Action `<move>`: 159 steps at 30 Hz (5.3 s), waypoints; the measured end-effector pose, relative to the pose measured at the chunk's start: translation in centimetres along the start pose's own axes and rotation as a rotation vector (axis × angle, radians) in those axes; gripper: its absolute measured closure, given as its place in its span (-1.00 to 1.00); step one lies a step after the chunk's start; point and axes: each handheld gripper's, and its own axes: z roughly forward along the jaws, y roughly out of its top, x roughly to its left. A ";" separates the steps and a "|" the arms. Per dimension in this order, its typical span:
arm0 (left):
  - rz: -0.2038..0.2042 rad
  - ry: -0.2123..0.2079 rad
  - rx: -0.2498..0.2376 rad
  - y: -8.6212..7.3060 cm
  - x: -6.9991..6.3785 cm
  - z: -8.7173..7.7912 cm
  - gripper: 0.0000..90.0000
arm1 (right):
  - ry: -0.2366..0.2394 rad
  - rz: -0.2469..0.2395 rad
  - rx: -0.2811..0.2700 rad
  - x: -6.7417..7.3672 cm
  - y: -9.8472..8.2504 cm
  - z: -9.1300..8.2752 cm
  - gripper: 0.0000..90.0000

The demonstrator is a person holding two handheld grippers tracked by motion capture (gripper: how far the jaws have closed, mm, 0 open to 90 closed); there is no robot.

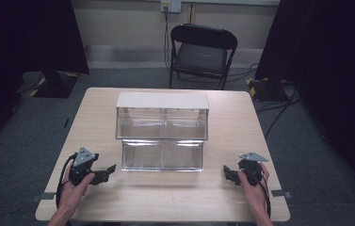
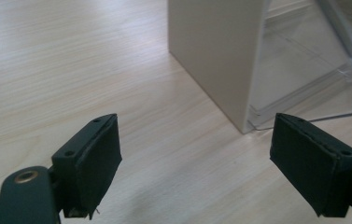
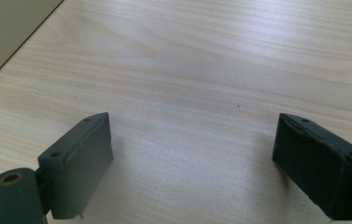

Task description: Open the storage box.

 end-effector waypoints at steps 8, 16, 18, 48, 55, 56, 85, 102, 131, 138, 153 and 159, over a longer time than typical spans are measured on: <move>0.024 -0.064 0.000 0.3 -1.2 -0.8 -0.64 | 0.000 0.000 0.000 0.0 0.0 0.0 -0.75; 0.065 -0.136 -0.019 0.5 -2.1 -0.7 -0.64 | 0.000 0.000 0.000 0.0 0.0 0.0 -0.75; 0.068 -0.159 -0.024 0.6 -2.3 -0.5 -0.64 | 0.000 0.000 0.000 0.0 0.0 0.0 -0.75; 0.063 -0.218 -0.032 1.4 -3.6 2.1 -0.65 | 0.001 -0.001 -0.001 0.0 0.0 0.0 -0.75; 0.068 -0.216 -0.032 1.5 -3.8 2.1 -0.64 | 0.000 -0.001 0.000 0.0 0.0 0.0 -0.75; 0.067 -0.217 -0.032 1.5 -3.8 2.1 -0.64 | 0.000 -0.001 0.000 0.0 0.0 0.0 -0.75; 0.070 -0.245 -0.055 1.8 -3.9 1.4 -0.62 | 0.000 -0.001 -0.001 0.0 0.0 0.0 -0.75; 0.054 -0.236 -0.092 2.1 -4.0 0.8 -0.64 | 0.000 -0.001 0.000 0.0 0.0 0.0 -0.75; 0.052 -0.238 -0.099 2.7 -4.1 0.6 -0.66 | 0.000 -0.001 0.000 0.0 0.0 0.0 -0.76; 0.049 -0.240 -0.111 3.0 -4.1 0.3 -0.66 | 0.000 -0.001 0.000 0.0 0.0 0.0 -0.76; 0.042 -0.243 -0.129 3.5 -4.2 0.0 -0.66 | -0.001 -0.001 0.000 0.0 0.0 0.0 -0.76; 0.039 -0.248 -0.129 3.6 -4.2 0.0 -0.66 | -0.001 -0.001 0.000 0.0 0.0 0.0 -0.76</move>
